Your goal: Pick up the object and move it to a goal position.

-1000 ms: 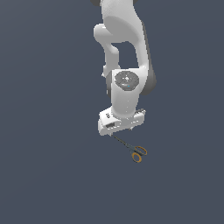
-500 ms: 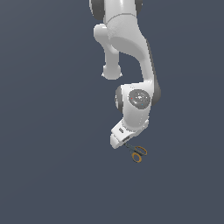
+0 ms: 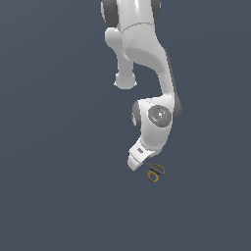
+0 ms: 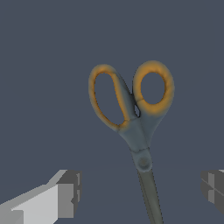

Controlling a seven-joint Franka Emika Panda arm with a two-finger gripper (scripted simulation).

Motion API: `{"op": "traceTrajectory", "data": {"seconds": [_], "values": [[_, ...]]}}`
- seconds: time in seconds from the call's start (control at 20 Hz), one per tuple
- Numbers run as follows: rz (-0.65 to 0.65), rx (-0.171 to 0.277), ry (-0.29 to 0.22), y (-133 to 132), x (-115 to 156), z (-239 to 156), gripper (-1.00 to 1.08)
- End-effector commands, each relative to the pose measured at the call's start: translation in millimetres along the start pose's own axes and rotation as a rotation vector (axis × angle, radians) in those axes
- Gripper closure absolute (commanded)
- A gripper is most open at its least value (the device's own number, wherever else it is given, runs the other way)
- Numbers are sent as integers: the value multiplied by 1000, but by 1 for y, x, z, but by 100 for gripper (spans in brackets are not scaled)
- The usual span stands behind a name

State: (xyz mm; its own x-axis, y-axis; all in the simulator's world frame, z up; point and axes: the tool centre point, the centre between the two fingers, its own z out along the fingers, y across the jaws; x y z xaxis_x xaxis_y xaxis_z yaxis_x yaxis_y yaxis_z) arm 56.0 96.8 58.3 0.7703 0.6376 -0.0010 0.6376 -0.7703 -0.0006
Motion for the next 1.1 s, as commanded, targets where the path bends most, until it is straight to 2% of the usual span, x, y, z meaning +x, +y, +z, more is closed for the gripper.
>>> {"op": "traceTrajectory", "data": {"seconds": [0.0, 0.55, 0.8, 0.85, 1.05], "values": [[0, 0, 0, 0, 0, 1, -92], [-5, -1, 1, -1, 0, 46, -92], [-6, -1, 1, 0, 1, 50, -92], [-6, -1, 1, 0, 1, 50, 108], [-6, -1, 1, 0, 1, 50, 108]]}}
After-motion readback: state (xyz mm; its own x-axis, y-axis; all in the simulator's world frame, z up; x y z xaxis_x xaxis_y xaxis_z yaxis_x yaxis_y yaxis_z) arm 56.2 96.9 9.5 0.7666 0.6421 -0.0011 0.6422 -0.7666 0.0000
